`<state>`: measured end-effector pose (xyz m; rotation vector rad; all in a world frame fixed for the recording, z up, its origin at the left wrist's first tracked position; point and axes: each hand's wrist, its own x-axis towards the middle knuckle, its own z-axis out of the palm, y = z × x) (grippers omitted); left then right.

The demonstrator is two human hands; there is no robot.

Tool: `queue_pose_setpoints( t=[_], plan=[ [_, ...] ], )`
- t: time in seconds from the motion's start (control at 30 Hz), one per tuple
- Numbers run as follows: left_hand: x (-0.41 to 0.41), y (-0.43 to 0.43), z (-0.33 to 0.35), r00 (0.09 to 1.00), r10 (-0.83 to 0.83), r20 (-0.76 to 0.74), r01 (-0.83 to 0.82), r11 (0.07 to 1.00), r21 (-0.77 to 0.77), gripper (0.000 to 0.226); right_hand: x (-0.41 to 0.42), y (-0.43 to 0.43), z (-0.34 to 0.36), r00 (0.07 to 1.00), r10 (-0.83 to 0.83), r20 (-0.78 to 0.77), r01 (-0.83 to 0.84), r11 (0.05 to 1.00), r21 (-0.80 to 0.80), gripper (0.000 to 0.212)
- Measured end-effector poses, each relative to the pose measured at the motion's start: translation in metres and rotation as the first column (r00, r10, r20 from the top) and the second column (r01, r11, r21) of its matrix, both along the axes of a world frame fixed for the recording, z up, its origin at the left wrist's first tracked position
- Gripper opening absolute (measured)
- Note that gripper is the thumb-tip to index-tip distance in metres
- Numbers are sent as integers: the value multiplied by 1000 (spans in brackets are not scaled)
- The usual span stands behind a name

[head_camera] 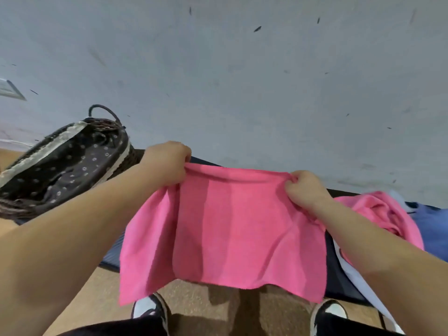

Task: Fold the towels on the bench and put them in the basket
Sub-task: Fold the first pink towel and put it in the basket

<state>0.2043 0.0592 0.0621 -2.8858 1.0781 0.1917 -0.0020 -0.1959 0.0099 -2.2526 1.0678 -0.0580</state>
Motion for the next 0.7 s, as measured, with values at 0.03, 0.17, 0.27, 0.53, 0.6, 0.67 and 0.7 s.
queue_pose_setpoints(
  t=[0.03, 0.17, 0.27, 0.53, 0.6, 0.67, 0.7],
  plan=[
    [9, -6, -10, 1000, -17, 6, 17, 1000, -8, 44, 6, -8, -4, 999, 9, -31, -10, 1000, -22, 22],
    [3, -16, -28, 999, 26, 32, -28, 997, 68, 68, 11, -8, -5, 977, 114, -181, -138, 982, -127, 53],
    [-31, -6, -30, 998, 23, -51, -23, 1000, 0, 65, 2, 17, 6, 974, 197, -110, -211, 967, -144, 58],
    [-132, 44, -58, 874, 74, -480, -41, 996, 78, 82, -45, 128, 10, 721, 577, -383, -599, 798, 75, 67],
    [-140, 49, -64, 889, 32, -456, -7, 998, 55, 78, -52, 140, 12, 663, 587, -466, -632, 772, 73, 69],
    [-141, 52, -65, 916, 4, -400, -16, 1000, -25, 70, -50, 144, 21, 654, 523, -546, -636, 771, -22, 60],
    [-139, 53, -65, 930, 5, -367, -33, 997, -68, 64, -48, 146, 26, 654, 493, -575, -635, 770, -62, 57]
  ],
)
